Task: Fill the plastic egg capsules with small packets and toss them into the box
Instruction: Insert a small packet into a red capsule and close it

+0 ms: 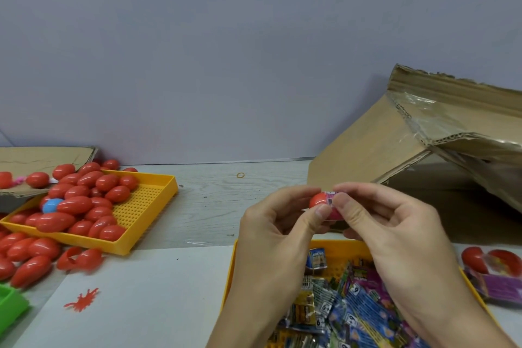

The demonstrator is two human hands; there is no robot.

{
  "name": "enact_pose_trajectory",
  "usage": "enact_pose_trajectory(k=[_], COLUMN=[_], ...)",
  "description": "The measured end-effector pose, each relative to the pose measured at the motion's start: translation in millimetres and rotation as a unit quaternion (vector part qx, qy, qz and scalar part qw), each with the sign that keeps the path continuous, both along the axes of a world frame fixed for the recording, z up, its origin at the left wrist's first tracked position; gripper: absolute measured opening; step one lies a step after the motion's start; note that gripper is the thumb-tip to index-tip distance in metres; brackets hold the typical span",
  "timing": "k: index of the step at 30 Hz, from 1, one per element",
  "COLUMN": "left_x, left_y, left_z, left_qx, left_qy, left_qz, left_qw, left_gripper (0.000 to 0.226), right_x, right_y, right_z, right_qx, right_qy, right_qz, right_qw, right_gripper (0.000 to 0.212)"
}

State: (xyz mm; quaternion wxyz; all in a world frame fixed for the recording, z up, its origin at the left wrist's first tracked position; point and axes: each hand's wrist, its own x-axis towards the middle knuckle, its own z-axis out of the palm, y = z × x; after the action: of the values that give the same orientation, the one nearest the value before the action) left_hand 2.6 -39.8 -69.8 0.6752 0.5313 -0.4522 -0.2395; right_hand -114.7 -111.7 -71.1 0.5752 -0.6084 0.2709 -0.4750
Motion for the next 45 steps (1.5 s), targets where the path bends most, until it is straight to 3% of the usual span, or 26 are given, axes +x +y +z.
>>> enact_pose_trajectory(k=[9,19,31,38,45], left_x=[2.7,5.4,3.2,4.8,4.2], left_y=[-0.8,-0.5,1.8,4.4,4.1], left_z=[-0.6,-2.5,0.5,1.9,3.7], left_qx=[-0.004,0.019,0.042,0.062,0.061], left_qy=[0.033,-0.004,-0.020,-0.004,-0.004], left_qz=[0.008,0.022,0.017,-0.009,-0.018], left_qw=[0.999,1.000,0.999,0.998,0.998], left_gripper=[0.021,0.030,0.013,0.030,0.022], right_x=[-0.1,-0.2,-2.0,-3.5,-3.1], right_y=[-1.1,-1.3,-2.6,-2.7,-2.3], right_z=[-1.2,0.4,1.9,4.2,5.3], right_qx=[0.022,0.006,0.010,0.016,0.019], right_qy=[-0.007,-0.003,-0.009,-0.014,-0.009], right_qz=[0.037,0.015,0.019,-0.013,-0.012], right_qw=[0.999,1.000,1.000,1.000,1.000], right_gripper=[0.036,0.032,0.030,0.031,0.031])
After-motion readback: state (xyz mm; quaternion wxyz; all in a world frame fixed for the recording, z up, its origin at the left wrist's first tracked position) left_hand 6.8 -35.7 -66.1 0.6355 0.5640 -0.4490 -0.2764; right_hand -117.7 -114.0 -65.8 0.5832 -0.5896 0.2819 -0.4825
